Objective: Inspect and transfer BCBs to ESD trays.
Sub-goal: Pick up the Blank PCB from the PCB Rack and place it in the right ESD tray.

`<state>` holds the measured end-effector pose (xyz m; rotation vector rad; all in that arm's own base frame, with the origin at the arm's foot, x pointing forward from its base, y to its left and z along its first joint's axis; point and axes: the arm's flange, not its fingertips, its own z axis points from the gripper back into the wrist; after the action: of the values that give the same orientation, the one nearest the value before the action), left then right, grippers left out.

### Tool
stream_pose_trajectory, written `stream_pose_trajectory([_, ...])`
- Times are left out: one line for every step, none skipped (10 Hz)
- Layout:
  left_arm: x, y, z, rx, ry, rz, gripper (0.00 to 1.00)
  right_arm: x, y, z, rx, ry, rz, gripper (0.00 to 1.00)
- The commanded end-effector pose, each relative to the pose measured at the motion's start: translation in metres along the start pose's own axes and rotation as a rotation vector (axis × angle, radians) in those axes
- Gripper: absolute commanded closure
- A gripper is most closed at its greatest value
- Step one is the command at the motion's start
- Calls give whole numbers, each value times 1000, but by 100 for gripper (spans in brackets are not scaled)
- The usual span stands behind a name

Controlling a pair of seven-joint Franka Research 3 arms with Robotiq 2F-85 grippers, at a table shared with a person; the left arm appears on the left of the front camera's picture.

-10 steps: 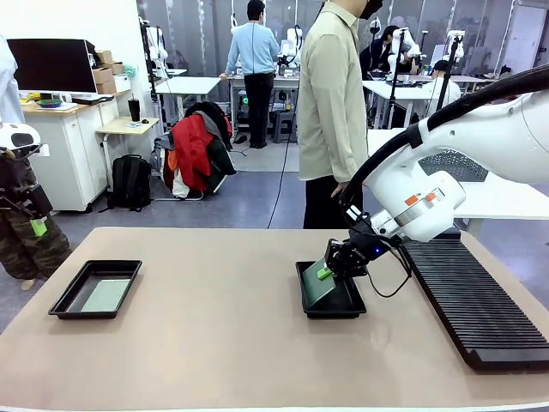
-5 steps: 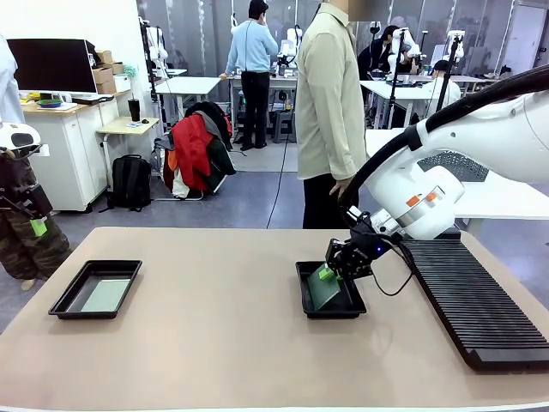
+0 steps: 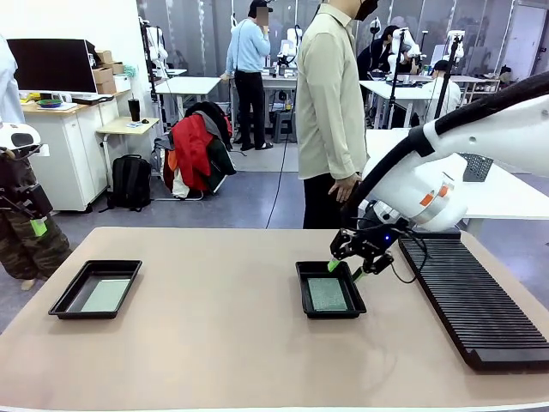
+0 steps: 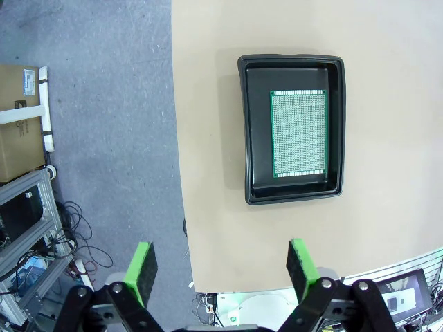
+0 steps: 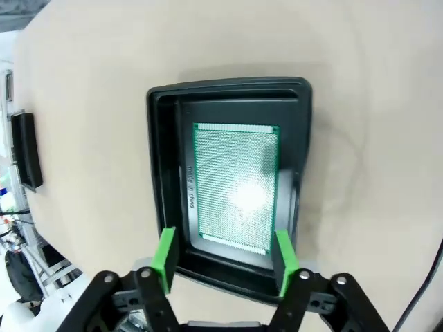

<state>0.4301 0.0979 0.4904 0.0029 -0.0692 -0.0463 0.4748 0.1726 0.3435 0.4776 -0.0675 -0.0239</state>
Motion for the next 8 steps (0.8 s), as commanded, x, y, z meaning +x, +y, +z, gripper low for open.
stream_pose_trajectory([0,0,-1,-1,-8,4,0,-13,15,20,-137,-32,-6,12])
stream_pose_trajectory([0,0,-1,-1,-8,4,0,-17,20,29,-183,-33,7,5])
stream_pose_trajectory([0,0,-1,-1,-8,4,0,-19,24,37,-230,-33,13,0])
stream_pose_trajectory([0,0,-1,-1,-8,4,0,-19,29,45,-263,-37,18,0])
stream_pose_trajectory([0,0,-1,-1,-8,4,0,-18,32,51,-290,-42,17,0])
stream_pose_trajectory([0,0,-1,-1,-8,4,0,-16,34,54,-310,-42,21,0])
stream_pose_trajectory([0,0,-1,-1,-8,4,0,-16,35,56,-322,-26,28,0])
stream_pose_trajectory([0,0,-1,-1,-8,4,0,-18,27,53,-272,-50,37,0])
